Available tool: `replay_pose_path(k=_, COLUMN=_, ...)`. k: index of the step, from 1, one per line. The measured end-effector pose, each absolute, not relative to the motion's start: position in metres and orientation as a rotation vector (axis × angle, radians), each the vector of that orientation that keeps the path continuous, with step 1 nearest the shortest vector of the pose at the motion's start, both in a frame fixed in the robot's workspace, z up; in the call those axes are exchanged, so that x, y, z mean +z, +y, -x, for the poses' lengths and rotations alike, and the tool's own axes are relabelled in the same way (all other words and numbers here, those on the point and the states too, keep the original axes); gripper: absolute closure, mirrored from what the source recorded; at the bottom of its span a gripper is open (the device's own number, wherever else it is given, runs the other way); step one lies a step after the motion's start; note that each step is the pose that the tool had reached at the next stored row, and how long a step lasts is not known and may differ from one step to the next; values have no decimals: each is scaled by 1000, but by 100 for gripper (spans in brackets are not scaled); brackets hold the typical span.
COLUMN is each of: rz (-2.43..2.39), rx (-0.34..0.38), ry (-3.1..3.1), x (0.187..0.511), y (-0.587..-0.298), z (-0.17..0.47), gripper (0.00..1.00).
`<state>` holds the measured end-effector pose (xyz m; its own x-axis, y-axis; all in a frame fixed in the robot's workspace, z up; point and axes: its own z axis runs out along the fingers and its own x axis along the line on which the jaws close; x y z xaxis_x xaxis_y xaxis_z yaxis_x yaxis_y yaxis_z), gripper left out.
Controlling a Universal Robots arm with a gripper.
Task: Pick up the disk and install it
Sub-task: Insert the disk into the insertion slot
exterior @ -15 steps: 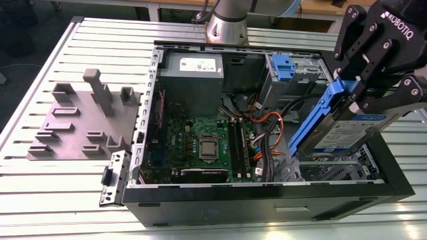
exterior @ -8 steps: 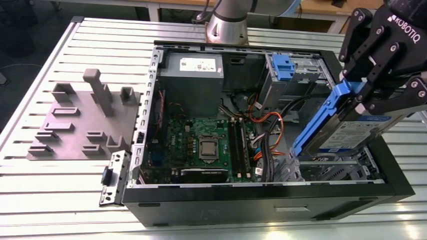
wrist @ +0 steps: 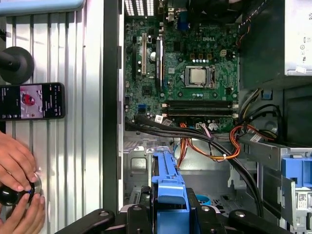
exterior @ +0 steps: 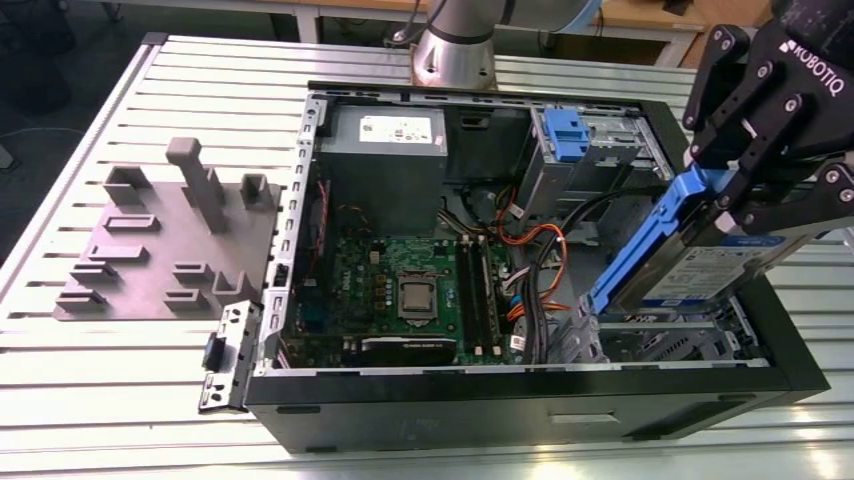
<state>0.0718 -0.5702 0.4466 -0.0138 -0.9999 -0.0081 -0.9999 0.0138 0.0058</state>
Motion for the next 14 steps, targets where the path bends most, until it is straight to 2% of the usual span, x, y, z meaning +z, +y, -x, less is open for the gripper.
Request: replay_pose_path(k=14, rz=2204, rx=18, ry=2234, x=438, y=-570, z=-75, gripper=63)
